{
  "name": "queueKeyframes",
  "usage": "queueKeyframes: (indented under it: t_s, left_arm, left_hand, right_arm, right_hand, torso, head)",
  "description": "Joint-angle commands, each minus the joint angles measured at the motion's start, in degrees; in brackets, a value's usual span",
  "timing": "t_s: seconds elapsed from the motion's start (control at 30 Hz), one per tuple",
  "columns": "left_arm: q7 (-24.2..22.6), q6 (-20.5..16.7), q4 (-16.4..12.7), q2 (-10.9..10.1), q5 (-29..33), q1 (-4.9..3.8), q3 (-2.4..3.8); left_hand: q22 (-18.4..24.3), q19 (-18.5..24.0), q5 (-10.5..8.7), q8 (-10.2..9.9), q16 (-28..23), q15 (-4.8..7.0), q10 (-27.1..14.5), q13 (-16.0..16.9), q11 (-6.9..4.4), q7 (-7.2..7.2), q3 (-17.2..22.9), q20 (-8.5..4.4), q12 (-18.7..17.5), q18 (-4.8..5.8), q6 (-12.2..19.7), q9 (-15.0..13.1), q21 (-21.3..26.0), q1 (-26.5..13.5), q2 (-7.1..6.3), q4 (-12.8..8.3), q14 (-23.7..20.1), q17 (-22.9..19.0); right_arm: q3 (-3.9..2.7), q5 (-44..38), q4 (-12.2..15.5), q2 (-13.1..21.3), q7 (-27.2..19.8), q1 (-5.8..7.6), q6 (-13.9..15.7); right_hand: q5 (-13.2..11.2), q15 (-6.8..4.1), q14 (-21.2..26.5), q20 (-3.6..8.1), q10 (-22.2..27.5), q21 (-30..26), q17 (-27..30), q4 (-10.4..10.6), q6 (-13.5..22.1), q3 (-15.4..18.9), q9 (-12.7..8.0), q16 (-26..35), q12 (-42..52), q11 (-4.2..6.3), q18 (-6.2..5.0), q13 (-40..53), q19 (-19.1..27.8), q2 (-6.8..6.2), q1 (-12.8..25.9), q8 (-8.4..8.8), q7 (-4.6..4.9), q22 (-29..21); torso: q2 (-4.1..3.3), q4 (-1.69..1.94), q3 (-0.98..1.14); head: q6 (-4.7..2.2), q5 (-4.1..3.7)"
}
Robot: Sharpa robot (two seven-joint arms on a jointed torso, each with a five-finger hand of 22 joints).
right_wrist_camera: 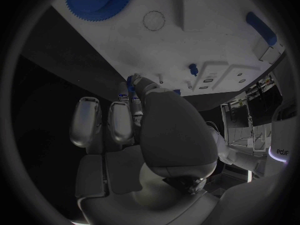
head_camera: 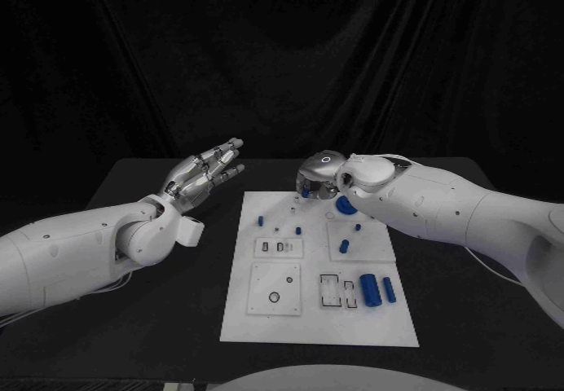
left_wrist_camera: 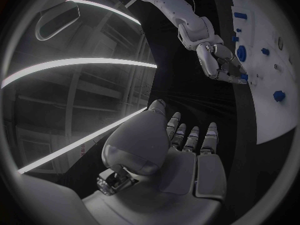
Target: Assemble the parts on the task board
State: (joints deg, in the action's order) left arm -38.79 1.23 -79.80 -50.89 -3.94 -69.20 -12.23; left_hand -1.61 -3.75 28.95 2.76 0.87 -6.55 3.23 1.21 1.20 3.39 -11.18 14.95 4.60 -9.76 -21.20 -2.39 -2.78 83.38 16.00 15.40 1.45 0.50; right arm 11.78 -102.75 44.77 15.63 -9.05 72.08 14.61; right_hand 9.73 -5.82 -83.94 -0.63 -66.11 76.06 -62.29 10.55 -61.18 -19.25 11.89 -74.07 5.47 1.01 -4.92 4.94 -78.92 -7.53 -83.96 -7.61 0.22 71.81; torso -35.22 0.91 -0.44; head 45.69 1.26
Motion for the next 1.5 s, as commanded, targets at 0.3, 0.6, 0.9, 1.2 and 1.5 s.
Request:
queueKeyframes:
  t_s: [0.3, 0.6, 0.9, 1.2, 1.5]
  left_arm:
    - [-3.98, -0.24, -0.98, -0.51, 0.09, 0.03, 0.06]
    - [-3.88, -0.61, -1.22, -0.60, 0.09, 0.02, 0.06]
    - [-3.82, -0.56, -1.10, -0.51, 0.09, 0.02, 0.07]
    - [-3.84, -0.62, -1.18, -0.61, 0.09, 0.02, 0.07]
    - [-3.84, -0.67, -1.23, -0.72, 0.09, 0.02, 0.07]
  left_hand:
    - [-0.05, 0.12, 0.37, 0.24, 0.40, -0.50, 0.08, 0.08, 0.28, -0.14, 0.39, 0.42, 0.24, -0.62, -0.54, -0.08, -0.22, 0.61, -0.14, 0.04, -0.02, 0.08]
    - [-0.06, 0.08, 0.36, 0.28, 0.45, -0.52, 0.18, 0.11, 0.31, -0.10, 0.37, 0.46, 0.36, -0.63, -0.77, -0.11, -0.24, 0.63, -0.23, 0.03, 0.04, 0.10]
    - [-0.07, 0.04, 0.33, 0.31, 0.46, -0.53, 0.22, 0.12, 0.34, -0.08, 0.37, 0.48, 0.41, -0.63, -0.87, -0.12, -0.27, 0.63, -0.25, 0.05, 0.06, 0.10]
    - [-0.07, 0.03, 0.31, 0.32, 0.46, -0.54, 0.23, 0.12, 0.36, -0.05, 0.37, 0.49, 0.42, -0.63, -0.94, -0.13, -0.28, 0.62, -0.26, 0.08, 0.07, 0.10]
    - [-0.08, -0.01, 0.35, 0.44, 0.50, -0.54, 0.37, 0.15, 0.62, 0.21, 0.43, 0.57, 0.59, -0.63, -1.50, -0.19, -0.31, 0.64, -0.26, 0.13, 0.13, 0.12]
  right_arm:
    - [-0.04, 0.98, 0.13, -0.16, 1.29, -0.25, -0.69]
    - [-0.04, 1.01, 0.79, -0.19, 1.92, -0.18, -0.54]
    - [-0.04, 1.01, 0.94, -0.55, 1.93, -0.18, -0.43]
    - [-0.04, 1.01, 0.79, -0.97, 1.92, -0.20, -0.35]
    - [-0.04, 1.01, 0.55, -1.54, 1.80, -0.23, -0.55]
  right_hand:
    - [0.26, 0.53, -0.69, -0.47, 0.25, -0.19, 0.24, 0.00, 0.79, -0.34, 0.21, 0.44, -0.70, -0.43, 0.28, -0.27, 0.01, -0.02, 0.65, 0.73, 0.53, 0.30]
    - [0.16, 0.64, -0.50, -0.58, 0.51, -0.42, 0.58, -0.03, 1.41, -0.40, 0.22, 0.64, -1.10, -0.59, 0.22, -0.43, 0.24, -0.19, 0.74, 1.18, 0.68, 0.17]
    - [0.09, 0.71, -0.40, -0.66, 0.64, -0.44, 0.58, -0.02, 1.57, -0.52, 0.30, 0.63, -1.34, -0.65, 0.23, -0.51, 0.29, -0.13, 0.79, 1.36, 0.92, 0.26]
    - [0.12, 0.73, -0.36, -0.68, 0.63, -0.43, 0.68, -0.03, 1.60, -0.55, 0.32, 0.69, -1.36, -0.70, 0.23, -0.52, 0.29, -0.11, 0.80, 1.39, 0.93, 0.30]
    - [0.21, 0.77, -0.29, -0.71, 0.66, -0.42, 0.78, -0.02, 1.70, -0.61, 0.34, 0.75, -1.43, -0.75, 0.24, -0.54, 0.30, -0.05, 0.83, 1.47, 0.98, 0.35]
  torso:
    - [-0.19, 0.24, -0.10]
    - [-0.56, 0.33, -0.13]
    - [-0.45, 0.24, -0.18]
    - [-0.29, 0.23, -0.20]
    - [-0.36, 0.21, -0.22]
  head:
    - [-0.22, -0.12]
    - [-0.11, -0.17]
    - [0.26, -0.24]
    - [0.41, -0.07]
    - [0.60, 0.08]
